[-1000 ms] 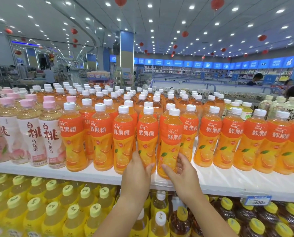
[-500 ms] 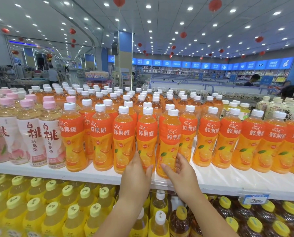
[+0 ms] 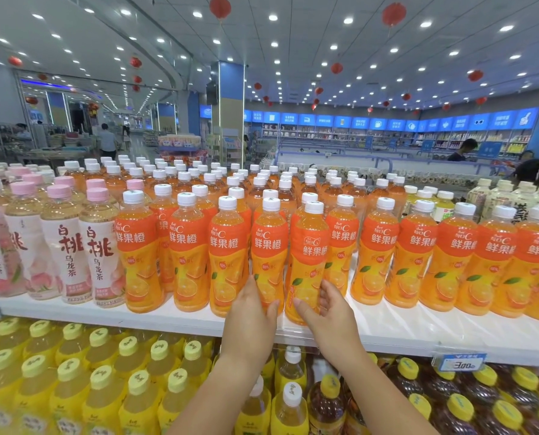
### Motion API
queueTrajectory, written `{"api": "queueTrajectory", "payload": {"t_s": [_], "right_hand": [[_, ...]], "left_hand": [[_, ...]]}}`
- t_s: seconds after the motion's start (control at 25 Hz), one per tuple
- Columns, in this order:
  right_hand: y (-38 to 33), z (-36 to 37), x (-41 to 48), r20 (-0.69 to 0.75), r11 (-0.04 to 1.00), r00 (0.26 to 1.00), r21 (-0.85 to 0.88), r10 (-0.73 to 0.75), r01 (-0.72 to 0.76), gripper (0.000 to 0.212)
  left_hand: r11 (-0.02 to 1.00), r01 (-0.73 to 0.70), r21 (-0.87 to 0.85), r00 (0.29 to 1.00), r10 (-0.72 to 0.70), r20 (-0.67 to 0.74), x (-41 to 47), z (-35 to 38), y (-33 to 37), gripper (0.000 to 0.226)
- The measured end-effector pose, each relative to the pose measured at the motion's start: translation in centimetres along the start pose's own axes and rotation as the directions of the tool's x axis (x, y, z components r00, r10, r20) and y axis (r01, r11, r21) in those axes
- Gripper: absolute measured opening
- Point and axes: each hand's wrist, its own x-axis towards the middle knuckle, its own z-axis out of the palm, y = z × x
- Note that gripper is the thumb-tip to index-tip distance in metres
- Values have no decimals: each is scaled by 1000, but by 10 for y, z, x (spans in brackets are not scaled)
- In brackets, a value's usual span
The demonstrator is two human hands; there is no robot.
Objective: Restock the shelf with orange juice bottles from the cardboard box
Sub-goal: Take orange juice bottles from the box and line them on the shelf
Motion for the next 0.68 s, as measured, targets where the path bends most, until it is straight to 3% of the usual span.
{"api": "queueTrajectory", "payload": {"t_s": [0.28, 0.32, 0.4, 0.52, 0.68], "right_hand": [[-5, -9, -3, 66, 998, 997, -33, 47, -45, 63], [-7, -10, -4, 78, 998, 996, -32, 51, -49, 56], [-15, -14, -8, 105, 997, 992, -14, 71, -70, 46], [-17, -22, -13, 122, 997, 990, -21, 75, -73, 53], [-15, -35, -19, 150, 995, 985, -56, 90, -83, 52]], "left_hand": [[997, -14, -76, 1000, 15, 9, -15, -9, 7, 45], [995, -1, -101, 1000, 2, 6, -19, -11, 9, 40], [985, 51, -165, 999, -49, 17, -23, -12, 9, 37], [963, 170, -209, 985, -157, 73, -29, -14, 11, 52], [912, 311, -267, 946, -270, 180, -37, -23, 20, 55]]}}
